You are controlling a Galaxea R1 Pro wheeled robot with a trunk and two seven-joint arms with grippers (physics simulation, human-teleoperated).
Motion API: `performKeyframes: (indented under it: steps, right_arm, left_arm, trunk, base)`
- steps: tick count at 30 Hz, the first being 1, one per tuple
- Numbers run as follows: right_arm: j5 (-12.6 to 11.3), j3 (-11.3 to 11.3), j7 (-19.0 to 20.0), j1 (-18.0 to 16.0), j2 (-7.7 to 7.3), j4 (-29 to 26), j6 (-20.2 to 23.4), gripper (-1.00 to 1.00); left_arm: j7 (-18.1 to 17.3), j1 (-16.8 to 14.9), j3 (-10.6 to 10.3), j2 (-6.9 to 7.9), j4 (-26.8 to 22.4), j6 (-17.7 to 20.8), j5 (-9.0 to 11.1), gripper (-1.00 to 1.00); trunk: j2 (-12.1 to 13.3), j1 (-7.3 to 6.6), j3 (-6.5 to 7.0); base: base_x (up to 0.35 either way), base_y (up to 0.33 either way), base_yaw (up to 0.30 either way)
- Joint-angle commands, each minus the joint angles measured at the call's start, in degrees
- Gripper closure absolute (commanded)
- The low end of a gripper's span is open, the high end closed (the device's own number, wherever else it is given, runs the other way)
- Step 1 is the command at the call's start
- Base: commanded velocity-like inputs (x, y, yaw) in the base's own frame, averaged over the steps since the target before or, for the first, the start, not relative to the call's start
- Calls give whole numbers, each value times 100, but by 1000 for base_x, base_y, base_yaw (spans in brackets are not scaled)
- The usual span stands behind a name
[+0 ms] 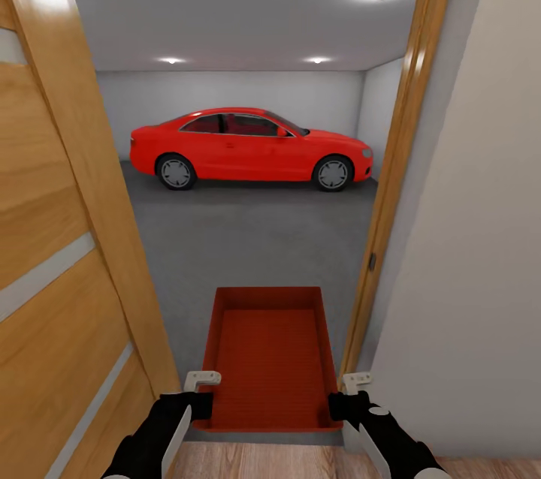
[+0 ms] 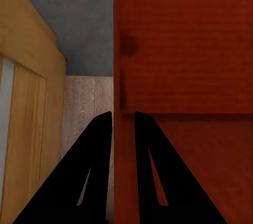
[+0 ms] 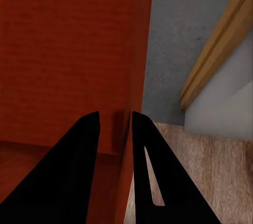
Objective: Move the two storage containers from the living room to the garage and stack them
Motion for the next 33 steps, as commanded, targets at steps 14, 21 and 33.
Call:
performKeyframes:
  steps: [14, 21, 33]
  right_arm:
    - [241, 231, 121, 2, -4, 4, 34, 100]
    - [241, 231, 121, 2, -4, 3, 34, 100]
    - [241, 231, 121, 2, -4, 5, 34, 100]
  left_arm:
    - [118, -8, 30, -3, -135, 44, -275, 100]
    - [118, -8, 30, 0, -135, 44, -275, 100]
    - [118, -6, 30, 0, -135, 44, -275, 100]
  trunk:
    - [-13, 3, -13]
    - [-13, 3, -13]
    - [-13, 3, -13]
  base:
    - [5, 1, 0]
    - [238, 28, 0]
    - [251, 1, 0]
